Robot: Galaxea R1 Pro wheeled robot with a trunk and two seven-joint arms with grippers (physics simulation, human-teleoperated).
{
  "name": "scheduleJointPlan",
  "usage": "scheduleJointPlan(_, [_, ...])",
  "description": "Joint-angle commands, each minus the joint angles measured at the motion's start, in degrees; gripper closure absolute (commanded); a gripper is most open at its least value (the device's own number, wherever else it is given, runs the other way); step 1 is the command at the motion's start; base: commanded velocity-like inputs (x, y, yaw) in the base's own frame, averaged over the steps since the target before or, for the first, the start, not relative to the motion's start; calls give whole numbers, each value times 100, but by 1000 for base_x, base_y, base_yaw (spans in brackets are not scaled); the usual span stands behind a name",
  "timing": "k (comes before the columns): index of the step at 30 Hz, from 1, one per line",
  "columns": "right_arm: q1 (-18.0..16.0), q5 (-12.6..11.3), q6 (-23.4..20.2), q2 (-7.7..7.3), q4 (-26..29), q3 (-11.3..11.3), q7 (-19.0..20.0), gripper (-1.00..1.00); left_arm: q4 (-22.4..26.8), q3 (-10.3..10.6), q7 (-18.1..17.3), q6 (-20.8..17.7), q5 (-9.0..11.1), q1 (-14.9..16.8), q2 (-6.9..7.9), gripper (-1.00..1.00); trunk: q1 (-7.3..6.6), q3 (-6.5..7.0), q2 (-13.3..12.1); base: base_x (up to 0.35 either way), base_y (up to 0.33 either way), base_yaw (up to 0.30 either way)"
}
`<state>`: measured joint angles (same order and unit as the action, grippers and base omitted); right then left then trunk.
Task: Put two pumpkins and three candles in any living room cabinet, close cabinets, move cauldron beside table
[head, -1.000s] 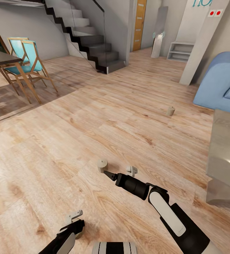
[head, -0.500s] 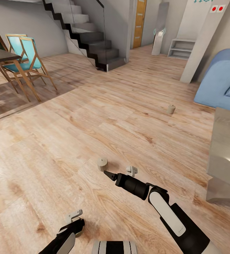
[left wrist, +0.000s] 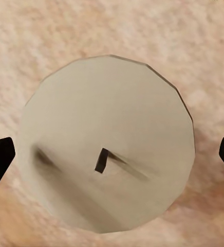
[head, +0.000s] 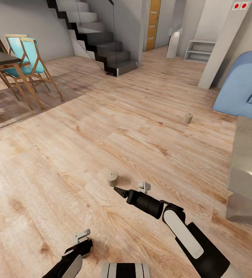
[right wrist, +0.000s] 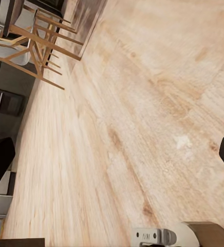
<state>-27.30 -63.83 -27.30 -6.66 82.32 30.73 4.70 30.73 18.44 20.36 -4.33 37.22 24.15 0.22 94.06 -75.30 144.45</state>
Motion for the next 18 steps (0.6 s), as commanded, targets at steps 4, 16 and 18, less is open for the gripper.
scheduleJointPlan(4, [-4,-14,-12,-3,-4,3,5,-100,12,15,47,-24,13,2,4,-100,-1,-4,2,0,0,0])
scheduleJointPlan(16, [-4,-14,-12,-3,-6,3,5,-100,12,-40,55,-24,6,2,4,-100,9,-93,7,0,0,0])
scheduleJointPlan(18, [-4,-14,-12,-4,-6,3,5,-100,12,-41,55,-24,5,2,4,-100,9,-93,7,0,0,0])
